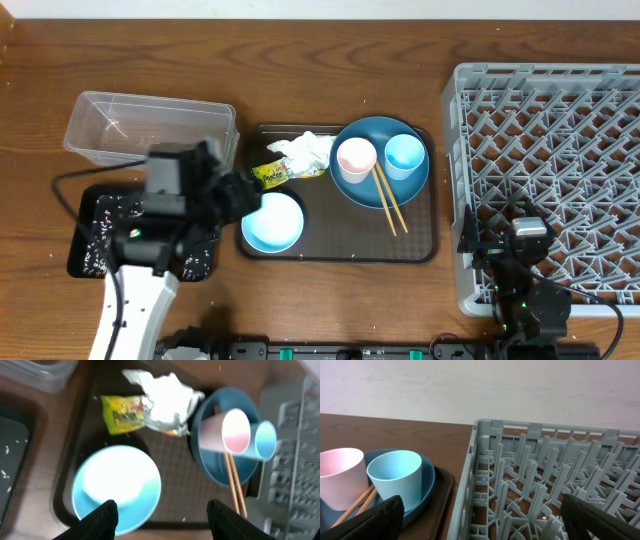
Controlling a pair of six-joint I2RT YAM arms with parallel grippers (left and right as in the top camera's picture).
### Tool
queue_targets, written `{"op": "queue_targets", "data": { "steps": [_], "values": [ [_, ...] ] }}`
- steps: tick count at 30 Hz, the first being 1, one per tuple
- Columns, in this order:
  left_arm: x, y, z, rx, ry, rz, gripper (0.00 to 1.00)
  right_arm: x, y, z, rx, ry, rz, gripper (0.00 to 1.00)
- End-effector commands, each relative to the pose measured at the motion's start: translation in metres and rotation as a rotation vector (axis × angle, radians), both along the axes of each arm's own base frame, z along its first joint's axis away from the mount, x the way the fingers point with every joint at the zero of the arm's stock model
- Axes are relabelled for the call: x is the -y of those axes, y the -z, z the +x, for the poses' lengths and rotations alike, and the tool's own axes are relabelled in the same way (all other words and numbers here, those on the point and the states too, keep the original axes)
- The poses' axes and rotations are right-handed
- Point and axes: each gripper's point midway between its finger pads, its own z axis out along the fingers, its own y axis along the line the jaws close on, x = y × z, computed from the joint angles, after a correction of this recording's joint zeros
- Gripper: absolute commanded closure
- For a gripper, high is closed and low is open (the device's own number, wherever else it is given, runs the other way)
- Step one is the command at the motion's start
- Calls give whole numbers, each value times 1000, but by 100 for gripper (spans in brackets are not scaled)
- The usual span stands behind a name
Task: Sort waste into correct bins and load items into the dishwasher rack
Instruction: 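Reach the left gripper to the yellow wrapper and grasp it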
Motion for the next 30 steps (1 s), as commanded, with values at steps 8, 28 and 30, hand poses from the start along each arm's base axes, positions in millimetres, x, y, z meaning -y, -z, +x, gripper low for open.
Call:
{"op": "queue_targets", "data": {
  "steps": [8, 28, 30],
  "values": [
    [27, -17, 34, -95, 24, 372, 38, 0, 2, 0, -5, -1, -4, 1],
    [26, 39, 67, -188, 86, 488, 24, 0, 2, 0, -5, -1, -3, 1],
    [26, 41, 66, -191, 87, 490, 26, 0, 2, 0, -5, -1, -4, 1]
  ]
}}
